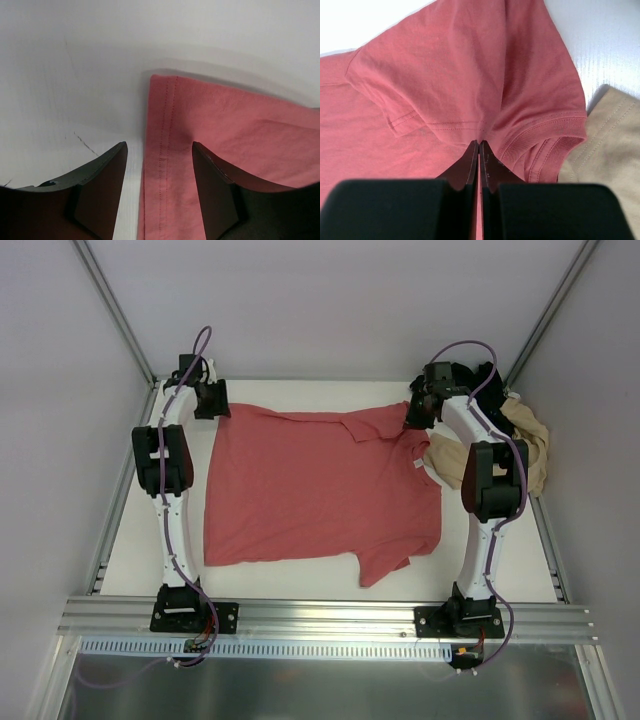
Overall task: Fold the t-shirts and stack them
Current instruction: Grap the side of the flattened tshirt furthest away from the robot with both arms
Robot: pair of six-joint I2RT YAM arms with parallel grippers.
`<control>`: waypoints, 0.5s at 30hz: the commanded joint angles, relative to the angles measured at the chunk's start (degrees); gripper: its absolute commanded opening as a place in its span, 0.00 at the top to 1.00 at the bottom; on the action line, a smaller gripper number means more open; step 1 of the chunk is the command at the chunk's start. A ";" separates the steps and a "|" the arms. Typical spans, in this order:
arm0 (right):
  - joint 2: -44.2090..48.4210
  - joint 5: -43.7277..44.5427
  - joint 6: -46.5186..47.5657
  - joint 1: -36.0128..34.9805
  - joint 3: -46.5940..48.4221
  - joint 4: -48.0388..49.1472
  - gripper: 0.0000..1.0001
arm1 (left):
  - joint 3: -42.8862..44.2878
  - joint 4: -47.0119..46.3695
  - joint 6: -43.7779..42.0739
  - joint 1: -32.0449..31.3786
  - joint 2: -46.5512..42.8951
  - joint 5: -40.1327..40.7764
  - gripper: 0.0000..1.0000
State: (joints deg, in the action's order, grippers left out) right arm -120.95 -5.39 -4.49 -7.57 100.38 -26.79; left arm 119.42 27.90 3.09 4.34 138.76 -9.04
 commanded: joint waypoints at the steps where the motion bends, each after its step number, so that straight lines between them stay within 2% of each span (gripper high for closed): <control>1: 3.52 -0.85 -0.69 0.37 0.08 1.03 1.00 | 1.87 -0.92 -1.60 0.06 0.02 -3.44 0.44; 15: 3.61 -0.85 -0.43 0.37 0.26 0.51 0.99 | 8.38 0.05 -0.63 1.11 6.00 -10.64 0.43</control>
State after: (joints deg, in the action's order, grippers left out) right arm -120.95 -5.43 -4.49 -7.57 100.38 -26.81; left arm 124.97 26.85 2.83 4.51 143.44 -15.75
